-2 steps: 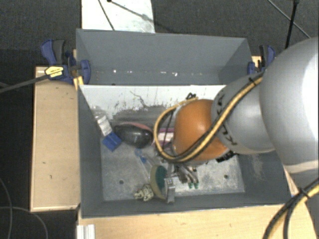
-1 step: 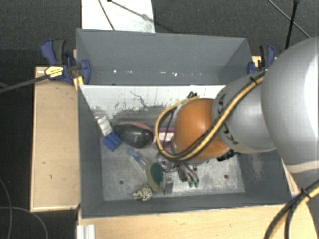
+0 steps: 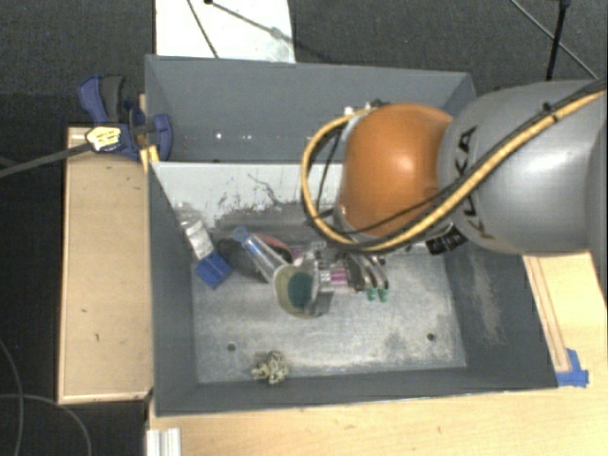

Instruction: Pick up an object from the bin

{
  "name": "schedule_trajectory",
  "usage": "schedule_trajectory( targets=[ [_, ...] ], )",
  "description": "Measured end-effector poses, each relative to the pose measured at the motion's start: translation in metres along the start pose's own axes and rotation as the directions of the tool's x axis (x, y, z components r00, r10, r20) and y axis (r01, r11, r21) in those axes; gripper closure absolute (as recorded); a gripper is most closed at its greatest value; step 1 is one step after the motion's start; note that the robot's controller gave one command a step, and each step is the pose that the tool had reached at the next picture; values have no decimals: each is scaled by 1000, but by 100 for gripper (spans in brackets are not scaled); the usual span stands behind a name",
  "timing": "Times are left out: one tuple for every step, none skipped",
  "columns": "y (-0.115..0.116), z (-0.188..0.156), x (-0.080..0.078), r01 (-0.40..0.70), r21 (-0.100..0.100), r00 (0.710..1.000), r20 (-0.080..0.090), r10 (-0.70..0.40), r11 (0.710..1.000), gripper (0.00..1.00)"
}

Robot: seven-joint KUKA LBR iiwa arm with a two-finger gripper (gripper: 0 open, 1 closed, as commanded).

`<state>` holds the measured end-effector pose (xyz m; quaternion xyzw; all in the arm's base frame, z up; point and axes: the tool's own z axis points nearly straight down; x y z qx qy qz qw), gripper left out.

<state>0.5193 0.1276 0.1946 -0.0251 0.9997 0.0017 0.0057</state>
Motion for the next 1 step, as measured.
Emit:
schedule_trajectory(
  targets=[
    [-23,-64,-15,367,1,930,-3,-367,930,100]
  ],
)
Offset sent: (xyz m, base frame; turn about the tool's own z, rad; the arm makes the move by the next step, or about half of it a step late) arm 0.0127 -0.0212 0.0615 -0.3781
